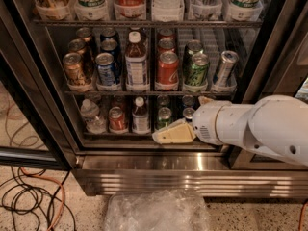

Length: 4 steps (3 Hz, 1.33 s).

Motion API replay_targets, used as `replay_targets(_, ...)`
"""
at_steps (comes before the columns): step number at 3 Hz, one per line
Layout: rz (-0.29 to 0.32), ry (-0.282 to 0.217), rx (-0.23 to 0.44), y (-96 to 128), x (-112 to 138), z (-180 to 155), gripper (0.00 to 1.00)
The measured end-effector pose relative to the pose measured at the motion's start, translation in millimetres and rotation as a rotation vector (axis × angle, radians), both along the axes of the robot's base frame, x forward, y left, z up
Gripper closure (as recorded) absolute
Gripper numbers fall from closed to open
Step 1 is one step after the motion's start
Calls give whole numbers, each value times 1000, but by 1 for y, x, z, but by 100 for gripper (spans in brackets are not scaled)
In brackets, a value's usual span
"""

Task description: Pick blue plastic bottle from middle shelf of fridge

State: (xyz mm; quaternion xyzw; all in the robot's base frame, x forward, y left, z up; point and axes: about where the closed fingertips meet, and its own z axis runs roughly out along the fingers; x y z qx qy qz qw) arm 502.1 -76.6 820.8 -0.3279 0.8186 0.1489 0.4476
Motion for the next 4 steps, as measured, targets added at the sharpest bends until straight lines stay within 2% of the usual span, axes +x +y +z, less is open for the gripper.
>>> replay_targets(1,-56,-56,3,-9,16,8,0)
replay_targets(2,-48,-45,17,-6,12,5,0)
replay_targets(3,-2,-90,59,21,39,5,0)
replay_targets(4,-1,-84,67,21,42,0,0)
